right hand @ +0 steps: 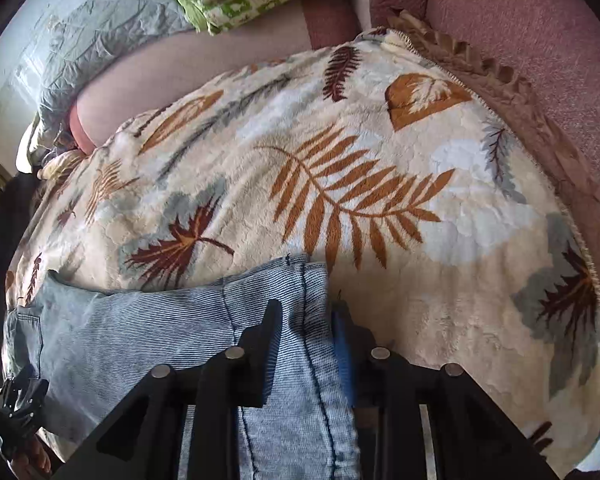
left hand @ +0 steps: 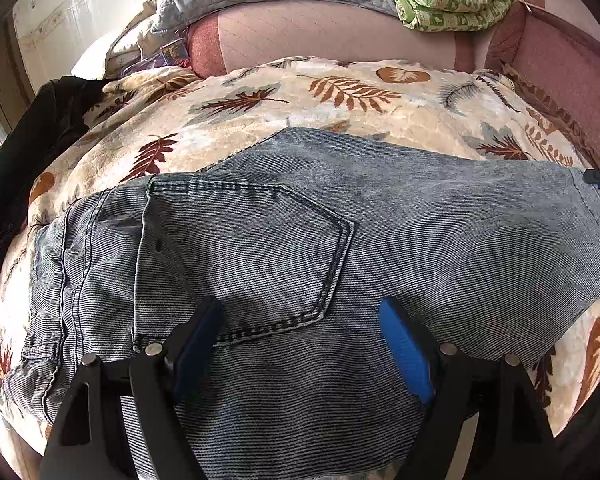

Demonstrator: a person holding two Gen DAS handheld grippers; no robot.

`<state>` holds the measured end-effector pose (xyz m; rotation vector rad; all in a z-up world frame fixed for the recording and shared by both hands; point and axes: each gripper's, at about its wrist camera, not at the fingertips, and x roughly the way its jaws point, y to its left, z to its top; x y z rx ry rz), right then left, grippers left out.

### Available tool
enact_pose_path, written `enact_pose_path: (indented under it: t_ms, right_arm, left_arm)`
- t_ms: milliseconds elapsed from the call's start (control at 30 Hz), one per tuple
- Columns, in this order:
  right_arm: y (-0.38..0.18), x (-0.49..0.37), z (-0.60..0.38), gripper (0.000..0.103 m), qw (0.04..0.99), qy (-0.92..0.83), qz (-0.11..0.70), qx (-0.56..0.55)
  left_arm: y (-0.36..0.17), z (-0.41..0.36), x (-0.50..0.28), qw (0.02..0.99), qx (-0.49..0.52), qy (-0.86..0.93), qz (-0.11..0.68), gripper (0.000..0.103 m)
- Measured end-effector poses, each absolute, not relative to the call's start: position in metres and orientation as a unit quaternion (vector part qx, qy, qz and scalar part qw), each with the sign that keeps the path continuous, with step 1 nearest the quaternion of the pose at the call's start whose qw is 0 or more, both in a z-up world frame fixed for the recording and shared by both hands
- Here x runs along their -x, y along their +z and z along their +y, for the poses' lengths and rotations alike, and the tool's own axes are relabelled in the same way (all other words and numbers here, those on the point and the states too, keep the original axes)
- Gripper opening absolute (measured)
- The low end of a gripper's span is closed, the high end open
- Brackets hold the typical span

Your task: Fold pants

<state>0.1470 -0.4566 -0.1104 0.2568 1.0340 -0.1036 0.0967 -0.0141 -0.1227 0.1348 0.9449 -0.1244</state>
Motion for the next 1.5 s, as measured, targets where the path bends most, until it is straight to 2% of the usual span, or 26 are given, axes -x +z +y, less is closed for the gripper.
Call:
enact_pose_path:
  t_ms: [100, 233, 333, 367, 500, 600, 667, 733, 967, 1100, 1133, 1167, 1300, 1433, 1500]
  right_arm:
    - [-0.084, -0.124, -0.438, 0.033, 0.874, -0.014, 0.465, -0.139]
    - [-0.094, -0.101, -0.417, 0.064, 0.856, 0.051, 0.469, -0.213]
    - [-0.131, -0.099, -0.415, 0.064, 0.846, -0.017, 0.512, -0.15]
    - [-0.14, -0.099, -0.422, 0.058, 0.84, -0.027, 0.518, -0.156]
    - [-0.104, -0.093, -0.417, 0.058, 0.866, -0.057, 0.479, -0.133]
    - [-0.089, -0.096, -0.403, 0.067, 0.868, 0.02, 0.467, -0.166]
    - [-0.105, -0.105, -0.399, 0.075, 0.857, 0.016, 0.485, -0.175]
    - [-0.144, -0.119, -0.409, 0.075, 0.815, -0.016, 0.547, -0.192]
    - [-0.092, -0.148, -0.365, 0.075, 0.843, 0.096, 0.483, -0.215]
    - [-0.137, -0.199, -0.349, 0.075, 0.814, 0.133, 0.514, -0.234]
    - [-0.159, -0.208, -0.356, 0.074, 0.795, 0.11, 0.539, -0.256]
    - [-0.164, -0.208, -0.366, 0.074, 0.793, 0.107, 0.52, -0.298]
    - [-0.128, -0.181, -0.383, 0.074, 0.819, 0.092, 0.468, -0.319]
    - [-0.103, -0.121, -0.407, 0.075, 0.828, 0.077, 0.455, -0.32]
    - [-0.108, -0.093, -0.418, 0.083, 0.817, 0.088, 0.454, -0.344]
  left_arm:
    - [-0.108, -0.009, -0.092, 0.897, -0.049, -0.06, 0.436, 0.081]
    - [-0.105, 0.0, -0.091, 0.899, -0.042, -0.049, 0.432, 0.081]
    - [-0.13, -0.002, -0.101, 0.879, -0.067, -0.04, 0.471, 0.082]
    - [-0.131, -0.007, -0.098, 0.884, -0.087, -0.039, 0.457, 0.084]
    - [-0.122, -0.007, -0.094, 0.889, -0.084, -0.046, 0.449, 0.084]
    - [-0.121, -0.001, -0.093, 0.892, -0.066, -0.047, 0.445, 0.084]
    - [-0.131, -0.002, -0.096, 0.885, -0.077, -0.045, 0.456, 0.085]
    - [-0.13, -0.007, -0.095, 0.887, -0.091, -0.042, 0.45, 0.085]
    - [-0.104, -0.01, -0.088, 0.901, -0.052, -0.065, 0.426, 0.085]
    - [-0.13, -0.021, -0.099, 0.881, -0.078, -0.062, 0.462, 0.085]
    - [-0.135, -0.023, -0.098, 0.884, -0.084, -0.061, 0.455, 0.087]
    - [-0.135, -0.024, -0.096, 0.89, -0.091, -0.059, 0.444, 0.088]
    - [-0.127, -0.018, -0.096, 0.887, -0.072, -0.064, 0.452, 0.088]
    - [-0.111, -0.007, -0.084, 0.9, -0.061, -0.057, 0.429, 0.088]
    - [-0.108, 0.0, -0.08, 0.902, -0.047, -0.056, 0.425, 0.088]
